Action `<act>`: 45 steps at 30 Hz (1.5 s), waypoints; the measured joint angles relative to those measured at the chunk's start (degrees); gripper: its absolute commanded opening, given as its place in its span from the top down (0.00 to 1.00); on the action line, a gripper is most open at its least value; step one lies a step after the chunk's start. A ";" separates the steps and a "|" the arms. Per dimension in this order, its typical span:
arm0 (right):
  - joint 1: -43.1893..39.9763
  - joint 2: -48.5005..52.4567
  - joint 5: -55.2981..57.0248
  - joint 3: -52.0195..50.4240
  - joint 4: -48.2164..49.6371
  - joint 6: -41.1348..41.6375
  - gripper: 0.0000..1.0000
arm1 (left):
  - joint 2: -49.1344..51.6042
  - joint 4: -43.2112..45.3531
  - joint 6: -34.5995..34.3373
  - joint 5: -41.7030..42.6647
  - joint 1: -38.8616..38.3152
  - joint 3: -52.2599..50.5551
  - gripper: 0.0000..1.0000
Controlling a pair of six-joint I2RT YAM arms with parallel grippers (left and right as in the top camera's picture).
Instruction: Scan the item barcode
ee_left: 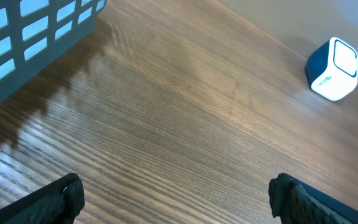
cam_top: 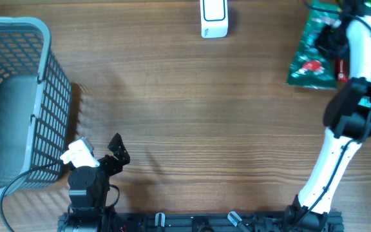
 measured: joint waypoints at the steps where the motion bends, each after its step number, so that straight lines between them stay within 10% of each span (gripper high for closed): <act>1: -1.57 0.70 0.70 -0.22 -0.11 -0.17 0.73 | 0.00 0.00 0.00 0.00 0.00 0.00 0.00; 3: -4.44 1.51 1.77 -0.31 -0.39 -0.74 0.02 | 0.00 0.00 0.00 -0.02 0.00 0.00 0.00; 4: -4.90 1.49 1.99 -0.17 -0.52 -0.96 0.00 | 0.00 0.00 0.00 0.00 0.00 0.00 0.00; 35: 1.42 -86.84 -9.33 5.29 -21.81 0.42 0.00 | 0.00 0.00 0.00 0.00 0.00 0.00 0.00; 45: 2.23 -110.07 -9.66 -29.53 -2.08 -2.27 0.00 | 0.00 0.04 0.00 -0.02 0.00 0.00 0.00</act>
